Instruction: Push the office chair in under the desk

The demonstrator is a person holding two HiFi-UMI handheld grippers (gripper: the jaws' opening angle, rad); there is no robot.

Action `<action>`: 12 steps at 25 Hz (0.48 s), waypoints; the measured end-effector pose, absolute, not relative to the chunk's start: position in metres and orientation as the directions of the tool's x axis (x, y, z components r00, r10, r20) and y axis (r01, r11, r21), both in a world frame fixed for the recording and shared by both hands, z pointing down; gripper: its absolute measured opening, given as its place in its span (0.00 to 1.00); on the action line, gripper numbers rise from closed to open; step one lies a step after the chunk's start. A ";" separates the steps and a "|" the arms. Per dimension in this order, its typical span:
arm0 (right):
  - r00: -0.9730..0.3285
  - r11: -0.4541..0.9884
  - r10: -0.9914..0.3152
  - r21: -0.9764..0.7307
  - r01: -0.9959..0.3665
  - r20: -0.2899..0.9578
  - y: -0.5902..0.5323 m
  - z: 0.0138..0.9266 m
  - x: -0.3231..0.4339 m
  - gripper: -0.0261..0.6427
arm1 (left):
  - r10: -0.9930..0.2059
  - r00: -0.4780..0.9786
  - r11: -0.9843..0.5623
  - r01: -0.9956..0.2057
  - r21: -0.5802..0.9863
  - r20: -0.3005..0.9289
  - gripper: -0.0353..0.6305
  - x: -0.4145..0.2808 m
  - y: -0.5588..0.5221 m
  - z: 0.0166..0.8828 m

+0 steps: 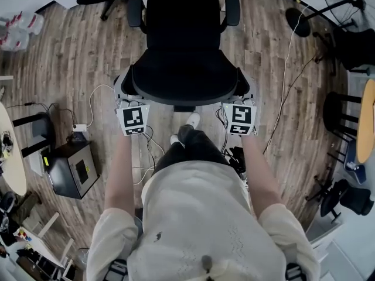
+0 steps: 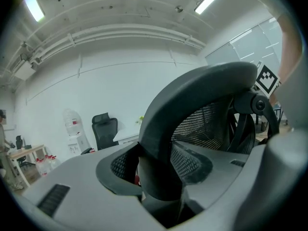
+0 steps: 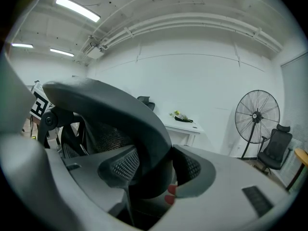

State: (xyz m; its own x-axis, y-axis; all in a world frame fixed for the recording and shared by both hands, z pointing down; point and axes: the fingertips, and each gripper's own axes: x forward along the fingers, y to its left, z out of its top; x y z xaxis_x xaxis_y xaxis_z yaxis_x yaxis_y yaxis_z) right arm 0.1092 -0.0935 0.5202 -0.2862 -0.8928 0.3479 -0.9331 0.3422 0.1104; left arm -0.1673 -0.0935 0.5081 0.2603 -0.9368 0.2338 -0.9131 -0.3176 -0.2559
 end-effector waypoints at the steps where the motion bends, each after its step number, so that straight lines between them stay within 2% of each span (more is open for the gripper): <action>1: -0.286 0.343 -0.892 0.112 -0.933 0.349 -0.096 0.520 0.112 0.37 | -0.937 0.259 -0.316 -0.914 -0.254 0.234 0.39 -0.165 -0.095 0.508; 12: -0.286 0.346 -0.891 0.118 -0.931 0.352 -0.109 0.513 0.130 0.37 | -0.938 0.249 -0.309 -0.916 -0.255 0.243 0.37 -0.146 -0.107 0.503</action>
